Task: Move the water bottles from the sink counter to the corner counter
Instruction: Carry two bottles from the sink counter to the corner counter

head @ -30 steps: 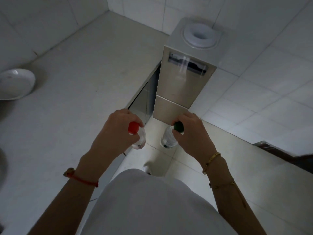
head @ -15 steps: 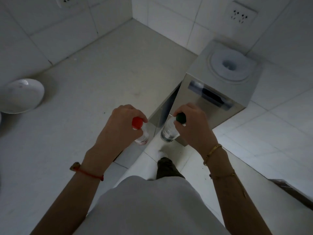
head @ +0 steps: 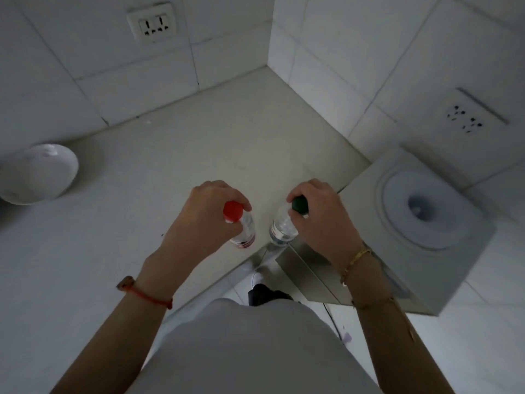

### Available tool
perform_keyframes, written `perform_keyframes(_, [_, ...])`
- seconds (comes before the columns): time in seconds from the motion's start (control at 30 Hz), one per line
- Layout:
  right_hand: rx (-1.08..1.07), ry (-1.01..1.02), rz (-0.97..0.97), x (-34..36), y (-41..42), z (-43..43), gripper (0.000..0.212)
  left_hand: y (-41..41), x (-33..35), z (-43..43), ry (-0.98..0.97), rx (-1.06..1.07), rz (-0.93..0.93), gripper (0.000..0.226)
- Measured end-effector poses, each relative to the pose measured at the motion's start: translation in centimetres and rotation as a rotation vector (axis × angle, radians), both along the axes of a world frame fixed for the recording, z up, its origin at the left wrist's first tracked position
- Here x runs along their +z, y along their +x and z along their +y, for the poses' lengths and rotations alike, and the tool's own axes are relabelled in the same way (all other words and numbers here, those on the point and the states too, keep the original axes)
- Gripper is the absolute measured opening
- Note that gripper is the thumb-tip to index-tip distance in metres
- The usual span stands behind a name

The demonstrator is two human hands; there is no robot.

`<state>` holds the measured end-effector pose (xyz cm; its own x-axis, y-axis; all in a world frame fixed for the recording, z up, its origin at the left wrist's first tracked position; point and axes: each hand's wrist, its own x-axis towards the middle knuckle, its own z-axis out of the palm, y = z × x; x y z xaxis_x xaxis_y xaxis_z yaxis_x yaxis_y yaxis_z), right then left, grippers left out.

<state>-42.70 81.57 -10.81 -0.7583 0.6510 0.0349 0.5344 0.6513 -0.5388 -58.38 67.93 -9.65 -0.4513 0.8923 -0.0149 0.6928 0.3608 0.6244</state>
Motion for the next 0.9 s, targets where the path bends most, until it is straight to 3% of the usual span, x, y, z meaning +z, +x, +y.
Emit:
perform_keyframes(0.4, [0.172, 0.059, 0.007, 0.9, -8.4, 14.7, 0.016, -5.6, 0.4, 13.0, 0.053, 0.153, 0.028, 0.032])
perform_keyframes(0.9, [0.18, 0.059, 0.019, 0.3, -21.2, 29.3, 0.016, -16.8, -0.1, 27.6, 0.003, 0.222, 0.089, 0.031])
